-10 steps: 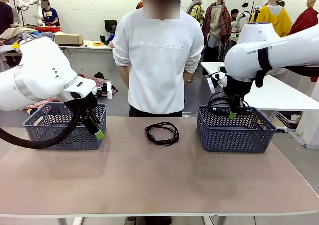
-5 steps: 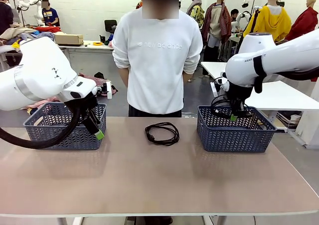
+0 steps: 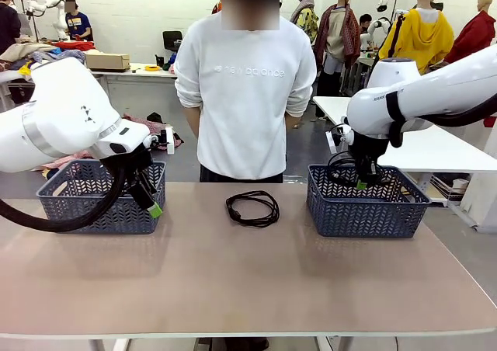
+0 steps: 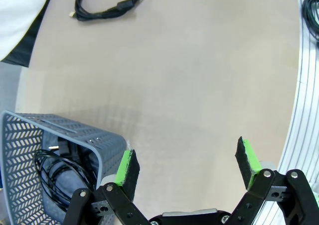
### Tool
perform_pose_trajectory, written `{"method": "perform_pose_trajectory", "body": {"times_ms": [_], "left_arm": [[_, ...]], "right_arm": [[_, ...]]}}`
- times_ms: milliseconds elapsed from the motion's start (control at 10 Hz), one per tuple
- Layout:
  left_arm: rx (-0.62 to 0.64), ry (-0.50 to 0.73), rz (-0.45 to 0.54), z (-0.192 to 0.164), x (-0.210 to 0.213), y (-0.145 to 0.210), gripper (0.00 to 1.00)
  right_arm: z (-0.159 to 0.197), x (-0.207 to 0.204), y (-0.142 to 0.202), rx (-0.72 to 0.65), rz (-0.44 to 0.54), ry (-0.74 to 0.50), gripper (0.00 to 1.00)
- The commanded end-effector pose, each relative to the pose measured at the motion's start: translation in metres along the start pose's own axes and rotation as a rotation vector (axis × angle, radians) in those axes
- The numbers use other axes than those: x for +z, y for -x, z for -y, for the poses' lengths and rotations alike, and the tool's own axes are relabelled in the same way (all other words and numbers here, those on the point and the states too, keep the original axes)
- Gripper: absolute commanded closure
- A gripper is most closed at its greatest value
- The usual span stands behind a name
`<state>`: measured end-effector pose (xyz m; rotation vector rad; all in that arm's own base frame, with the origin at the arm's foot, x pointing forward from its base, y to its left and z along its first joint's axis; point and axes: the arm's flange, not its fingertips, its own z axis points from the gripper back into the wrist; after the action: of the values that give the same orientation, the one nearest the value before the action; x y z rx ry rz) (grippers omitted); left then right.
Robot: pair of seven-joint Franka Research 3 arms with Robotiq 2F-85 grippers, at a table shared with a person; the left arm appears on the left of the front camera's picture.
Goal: Organize the cables according to human instructions.
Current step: Pick up a bundle of cables and place it in the basket indicated by the human.
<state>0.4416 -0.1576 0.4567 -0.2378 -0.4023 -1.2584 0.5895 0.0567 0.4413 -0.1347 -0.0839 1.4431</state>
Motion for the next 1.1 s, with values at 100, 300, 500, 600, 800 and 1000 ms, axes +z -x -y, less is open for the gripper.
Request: {"method": "perform_pose_trajectory", "body": {"times_ms": [100,300,500,600,800,1000], "left_arm": [[0.000,-0.003,0.003,0.000,0.002,0.000,0.00],[0.000,-0.003,0.003,0.000,0.002,0.000,0.00],[0.000,-0.003,0.003,0.000,0.002,0.000,0.00],[0.000,-0.003,0.003,0.000,0.002,0.000,0.00],[0.000,-0.003,0.003,0.000,0.002,0.000,0.00],[0.000,-0.003,0.003,0.000,0.002,0.000,0.00]], "right_arm": [[0.007,0.006,0.000,0.009,0.031,-0.003,0.68],[0.006,0.012,-0.002,-0.011,0.035,0.017,0.64],[0.005,0.015,-0.003,-0.017,0.044,0.021,0.46],[0.004,0.015,-0.003,-0.017,0.044,0.016,0.12],[0.002,0.015,-0.004,-0.020,0.047,0.004,0.00],[0.001,0.014,-0.007,-0.018,0.046,-0.009,0.00]]}}
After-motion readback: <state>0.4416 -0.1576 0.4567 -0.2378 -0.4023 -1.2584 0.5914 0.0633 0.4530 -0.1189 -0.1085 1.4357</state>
